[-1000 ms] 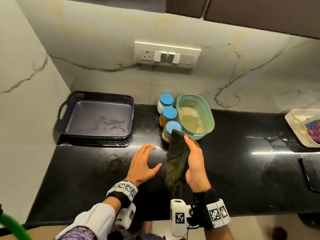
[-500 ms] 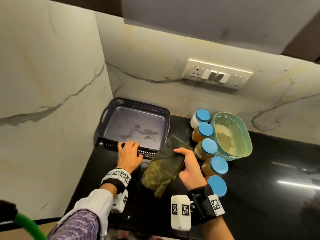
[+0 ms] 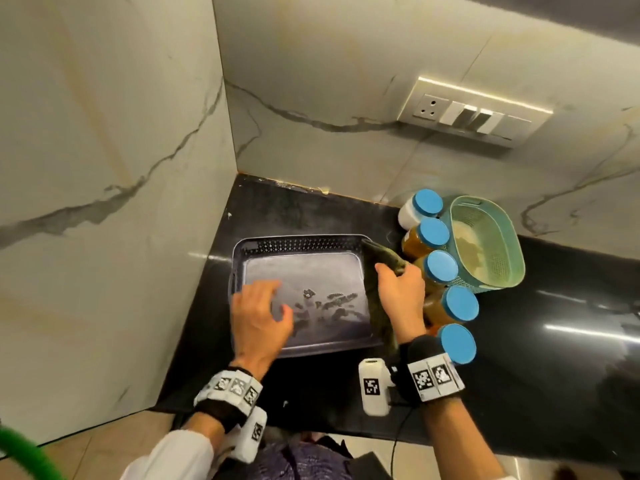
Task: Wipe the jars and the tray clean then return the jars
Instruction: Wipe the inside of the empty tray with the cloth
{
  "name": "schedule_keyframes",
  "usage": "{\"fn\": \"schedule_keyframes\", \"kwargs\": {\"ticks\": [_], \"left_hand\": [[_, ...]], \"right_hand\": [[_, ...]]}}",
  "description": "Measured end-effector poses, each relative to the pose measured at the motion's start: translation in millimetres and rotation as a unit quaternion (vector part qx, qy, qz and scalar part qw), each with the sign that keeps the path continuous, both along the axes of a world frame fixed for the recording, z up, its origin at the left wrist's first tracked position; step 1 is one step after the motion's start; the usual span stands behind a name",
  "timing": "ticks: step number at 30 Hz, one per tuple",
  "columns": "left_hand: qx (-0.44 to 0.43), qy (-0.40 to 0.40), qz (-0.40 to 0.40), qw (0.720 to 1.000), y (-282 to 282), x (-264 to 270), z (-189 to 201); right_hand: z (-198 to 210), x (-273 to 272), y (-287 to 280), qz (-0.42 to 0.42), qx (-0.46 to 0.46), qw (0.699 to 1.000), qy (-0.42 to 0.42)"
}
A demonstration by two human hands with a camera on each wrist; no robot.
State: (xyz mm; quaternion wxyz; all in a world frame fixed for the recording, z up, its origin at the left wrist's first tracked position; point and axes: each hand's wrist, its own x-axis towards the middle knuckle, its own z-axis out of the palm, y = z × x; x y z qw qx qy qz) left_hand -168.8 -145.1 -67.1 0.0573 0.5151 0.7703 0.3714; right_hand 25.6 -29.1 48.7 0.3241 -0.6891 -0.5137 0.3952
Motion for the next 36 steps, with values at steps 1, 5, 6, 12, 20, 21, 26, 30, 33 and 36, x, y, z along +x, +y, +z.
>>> {"fn": "schedule_keyframes", "kwargs": {"ticks": [1,5,6,12,20,21,26,30,33,36], "left_hand": [[-0.023,0.011,0.047,0.999,2,-17,0],[-0.096,-0.136,0.150,0.974,0,-56,-25],[-0.109,-0.181,0.155,0.965,0,-59,-31],[-0.099,-0.193,0.130,0.967,2,-64,-39],[-0.104,-0.213,0.139,0.962,6,-60,-44],[-0.104,-0.209,0.134,0.963,6,-61,-45],[-0.117,-0.200,0.082,0.969,5,-65,-54],[-0.106,-0.197,0.075,0.972,1,-68,-56],[-0.088,-0.180,0.092,0.975,1,-67,-50],[-0.088,-0.194,0.130,0.968,1,-63,-50]], "right_hand": [[-5,-4,-1,0.011,0.041,0.996,-0.076],[-49,-34,-4,0.126,0.189,0.933,-0.279],[-64,-42,-5,0.185,0.188,0.916,-0.303],[-127,-42,-8,0.495,-0.025,0.816,-0.296],[-131,-57,-19,0.616,-0.096,0.759,-0.186],[-134,-70,-24,0.625,-0.090,0.752,-0.188],[-147,-128,-38,0.626,-0.027,0.757,-0.185],[-156,-147,-26,0.545,0.036,0.822,-0.160],[-158,-163,-3,0.453,0.062,0.874,-0.164],[-164,-166,8,0.408,0.064,0.894,-0.172]]}}
